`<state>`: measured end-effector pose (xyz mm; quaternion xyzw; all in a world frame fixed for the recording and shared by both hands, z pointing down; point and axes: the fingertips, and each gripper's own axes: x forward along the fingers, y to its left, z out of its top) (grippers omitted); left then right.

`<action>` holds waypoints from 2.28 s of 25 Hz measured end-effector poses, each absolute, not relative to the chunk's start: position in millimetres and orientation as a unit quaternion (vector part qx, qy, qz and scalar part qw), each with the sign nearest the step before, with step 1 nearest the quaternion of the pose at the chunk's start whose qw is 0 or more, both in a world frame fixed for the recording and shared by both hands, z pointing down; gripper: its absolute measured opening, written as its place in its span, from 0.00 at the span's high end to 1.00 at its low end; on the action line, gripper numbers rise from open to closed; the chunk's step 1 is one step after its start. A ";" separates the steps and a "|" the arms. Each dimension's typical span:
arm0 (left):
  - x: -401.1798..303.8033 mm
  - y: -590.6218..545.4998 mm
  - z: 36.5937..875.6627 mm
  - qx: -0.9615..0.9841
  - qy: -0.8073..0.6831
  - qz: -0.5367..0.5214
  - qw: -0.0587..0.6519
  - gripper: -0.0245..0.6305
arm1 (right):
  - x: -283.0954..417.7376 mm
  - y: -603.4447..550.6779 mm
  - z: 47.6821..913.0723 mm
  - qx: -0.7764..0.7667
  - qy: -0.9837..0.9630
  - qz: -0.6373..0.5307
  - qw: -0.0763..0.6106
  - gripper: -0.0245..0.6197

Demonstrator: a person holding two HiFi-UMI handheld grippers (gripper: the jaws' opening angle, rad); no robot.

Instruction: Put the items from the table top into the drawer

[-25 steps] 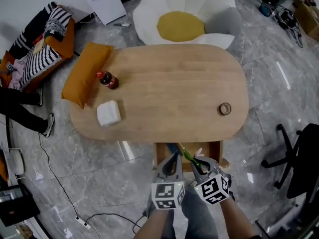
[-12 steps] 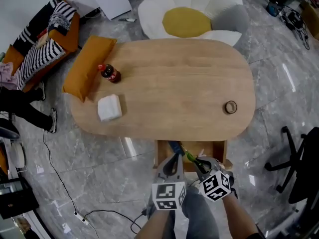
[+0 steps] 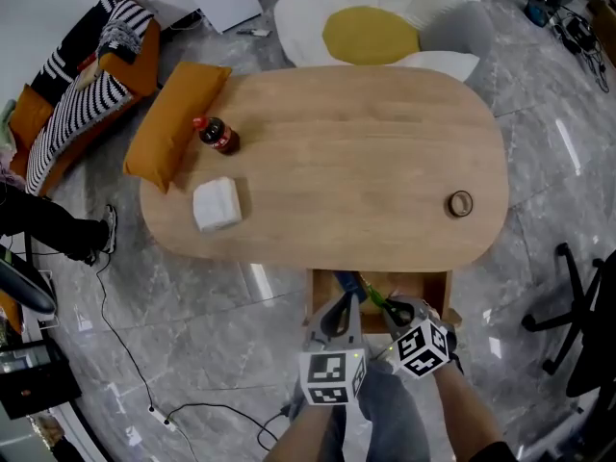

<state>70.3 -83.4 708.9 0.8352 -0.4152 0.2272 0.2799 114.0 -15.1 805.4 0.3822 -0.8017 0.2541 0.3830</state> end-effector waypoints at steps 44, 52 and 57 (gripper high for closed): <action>51.1 -103.1 702.9 0.821 -0.440 0.228 0.284 0.94 | 128.5 -41.2 796.7 0.468 -0.752 0.343 0.313 0.45; 62.9 -99.9 623.5 0.843 -0.416 0.200 0.274 0.94 | 154.4 -41.1 680.5 0.510 -0.754 0.329 0.253 0.45; 63.6 -120.5 564.1 0.859 -0.412 0.177 0.248 0.94 | 165.0 -71.5 600.3 0.537 -0.765 0.279 0.220 0.45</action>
